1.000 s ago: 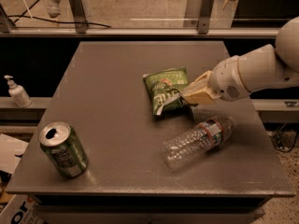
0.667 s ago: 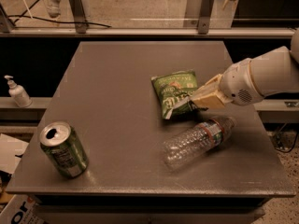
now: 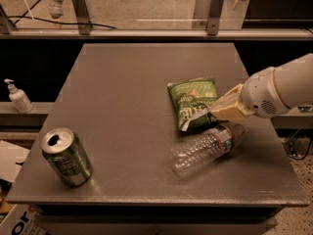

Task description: Move green jalapeno chip bag near water bottle

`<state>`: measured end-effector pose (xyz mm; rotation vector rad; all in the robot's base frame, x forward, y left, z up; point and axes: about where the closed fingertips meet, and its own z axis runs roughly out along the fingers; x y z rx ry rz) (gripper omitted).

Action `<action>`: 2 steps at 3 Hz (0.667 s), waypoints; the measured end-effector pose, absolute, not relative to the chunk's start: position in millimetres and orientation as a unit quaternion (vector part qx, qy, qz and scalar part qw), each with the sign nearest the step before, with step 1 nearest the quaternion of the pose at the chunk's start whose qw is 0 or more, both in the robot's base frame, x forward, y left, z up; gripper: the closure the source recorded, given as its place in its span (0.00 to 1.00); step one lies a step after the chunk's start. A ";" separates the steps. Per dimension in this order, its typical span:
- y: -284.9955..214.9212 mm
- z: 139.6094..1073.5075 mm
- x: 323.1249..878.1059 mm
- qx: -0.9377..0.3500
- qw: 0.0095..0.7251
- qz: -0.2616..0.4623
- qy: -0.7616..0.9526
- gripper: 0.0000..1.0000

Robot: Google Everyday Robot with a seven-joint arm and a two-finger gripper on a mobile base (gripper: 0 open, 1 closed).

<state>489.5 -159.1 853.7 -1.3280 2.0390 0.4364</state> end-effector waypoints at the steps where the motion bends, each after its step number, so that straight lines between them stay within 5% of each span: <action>1: -165.5 847.9 487.7 -0.497 0.321 0.171 0.788 0.82; 2: -165.2 845.3 496.2 -0.473 0.306 0.190 0.804 0.59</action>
Offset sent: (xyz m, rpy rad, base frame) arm 0.0197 -0.0069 -0.0112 0.0719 0.1824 -0.1272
